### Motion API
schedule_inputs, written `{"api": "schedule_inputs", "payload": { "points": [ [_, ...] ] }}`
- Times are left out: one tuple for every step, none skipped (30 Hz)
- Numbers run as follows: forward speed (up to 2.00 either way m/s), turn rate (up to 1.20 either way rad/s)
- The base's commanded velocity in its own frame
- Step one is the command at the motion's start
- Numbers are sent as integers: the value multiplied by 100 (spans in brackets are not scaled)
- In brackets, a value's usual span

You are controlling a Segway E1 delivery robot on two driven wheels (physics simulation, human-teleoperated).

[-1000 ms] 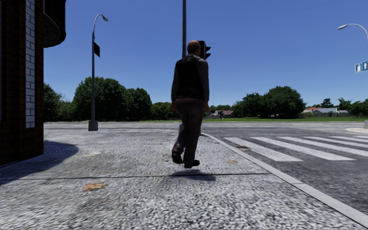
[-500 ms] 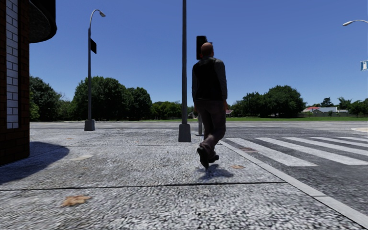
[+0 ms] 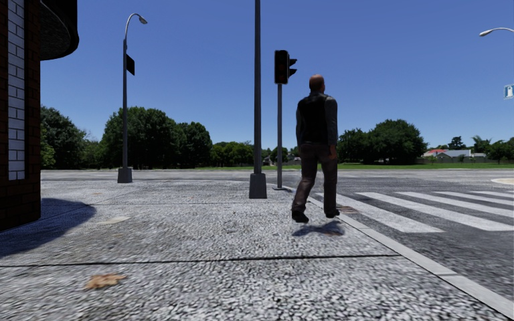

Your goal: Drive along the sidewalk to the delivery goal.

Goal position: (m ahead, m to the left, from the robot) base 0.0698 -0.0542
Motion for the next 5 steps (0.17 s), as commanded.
{"api": "schedule_inputs", "payload": {
  "points": [
    [0, 0],
    [0, 0],
    [0, 0],
    [0, 0],
    [0, 0]
  ]
}}
